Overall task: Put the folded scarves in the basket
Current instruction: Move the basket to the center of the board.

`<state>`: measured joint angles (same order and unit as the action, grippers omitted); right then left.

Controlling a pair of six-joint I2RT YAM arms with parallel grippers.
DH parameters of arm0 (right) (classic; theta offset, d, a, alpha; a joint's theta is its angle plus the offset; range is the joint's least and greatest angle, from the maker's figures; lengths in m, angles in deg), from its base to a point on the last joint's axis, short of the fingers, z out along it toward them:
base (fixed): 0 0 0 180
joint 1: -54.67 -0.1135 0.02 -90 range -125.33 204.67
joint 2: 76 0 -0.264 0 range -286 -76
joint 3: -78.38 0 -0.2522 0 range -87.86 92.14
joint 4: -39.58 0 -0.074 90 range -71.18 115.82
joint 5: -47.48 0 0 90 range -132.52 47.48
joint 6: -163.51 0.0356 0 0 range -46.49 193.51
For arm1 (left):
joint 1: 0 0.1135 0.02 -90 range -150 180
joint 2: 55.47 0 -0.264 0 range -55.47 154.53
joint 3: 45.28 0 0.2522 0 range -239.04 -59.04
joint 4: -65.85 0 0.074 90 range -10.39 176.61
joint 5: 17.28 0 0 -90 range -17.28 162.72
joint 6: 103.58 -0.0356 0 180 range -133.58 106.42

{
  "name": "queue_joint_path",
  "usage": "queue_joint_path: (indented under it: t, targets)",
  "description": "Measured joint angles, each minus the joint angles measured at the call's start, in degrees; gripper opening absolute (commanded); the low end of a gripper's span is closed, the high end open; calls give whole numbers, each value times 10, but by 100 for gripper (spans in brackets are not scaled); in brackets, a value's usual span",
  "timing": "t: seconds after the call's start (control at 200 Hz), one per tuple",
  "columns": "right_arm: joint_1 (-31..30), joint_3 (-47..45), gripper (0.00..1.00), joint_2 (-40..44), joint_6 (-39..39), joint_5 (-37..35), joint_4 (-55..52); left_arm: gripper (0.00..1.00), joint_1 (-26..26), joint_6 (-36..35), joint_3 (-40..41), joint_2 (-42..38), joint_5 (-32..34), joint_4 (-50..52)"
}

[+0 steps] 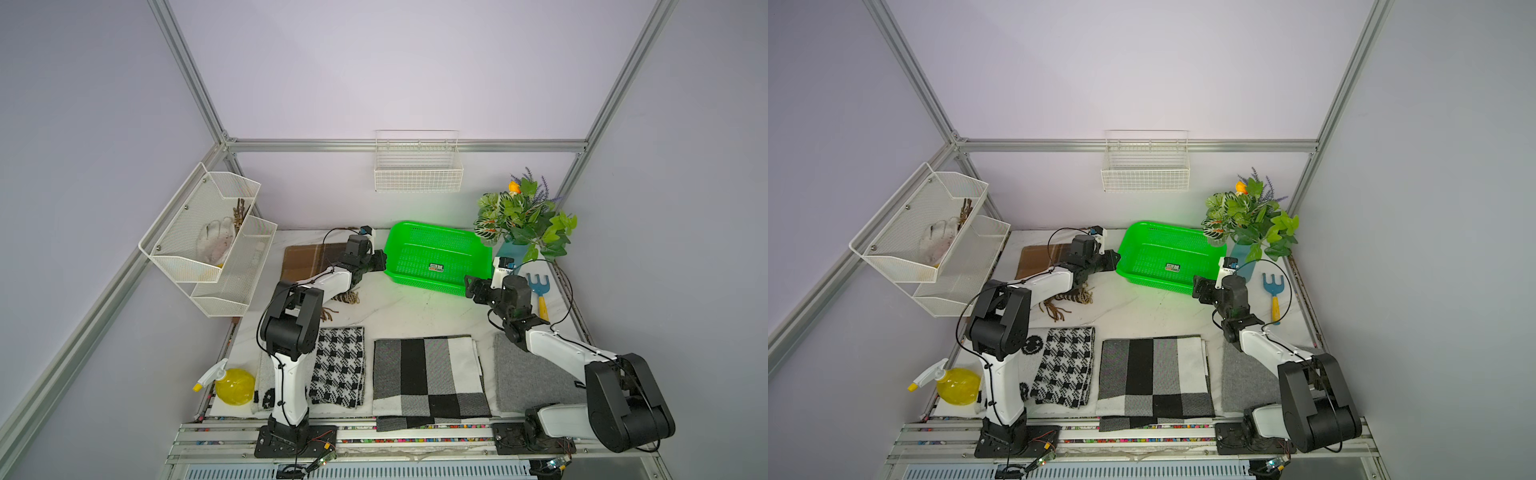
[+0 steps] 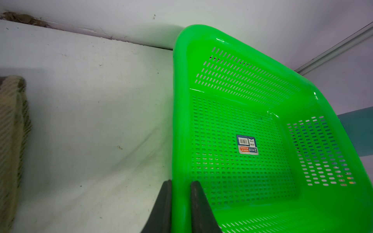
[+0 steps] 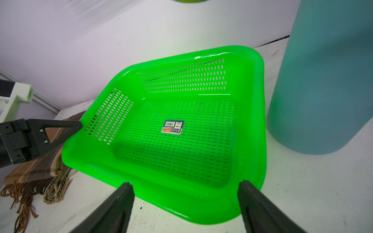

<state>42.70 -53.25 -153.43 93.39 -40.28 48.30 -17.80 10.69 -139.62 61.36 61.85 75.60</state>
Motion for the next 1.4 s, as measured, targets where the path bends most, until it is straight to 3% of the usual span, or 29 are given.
queue_joint_path:
  t: [0.15,0.345,0.795,0.84,0.98,1.06,1.295,1.4]
  targets:
    - [-5,0,86,3,0,-2,-2,7,0,1,13,-20,8,25]
    - [-11,1,86,0,0,-23,-17,3,0,0,84,-83,30,41]
    - [-37,56,85,-56,-20,-82,-74,3,20,-5,224,-206,54,48]
    - [-40,64,84,-63,-23,-86,-82,6,21,-5,228,-208,54,45]
    - [-42,75,83,-73,-27,-88,-95,28,21,-7,239,-216,54,38]
    - [-42,76,84,-73,-28,-89,-102,30,21,-13,239,-217,56,43]
    - [-43,75,85,-38,-28,-88,-124,51,21,-27,248,-260,69,60]
    - [-45,65,84,-3,-28,-84,-134,52,22,-28,265,-304,71,71]
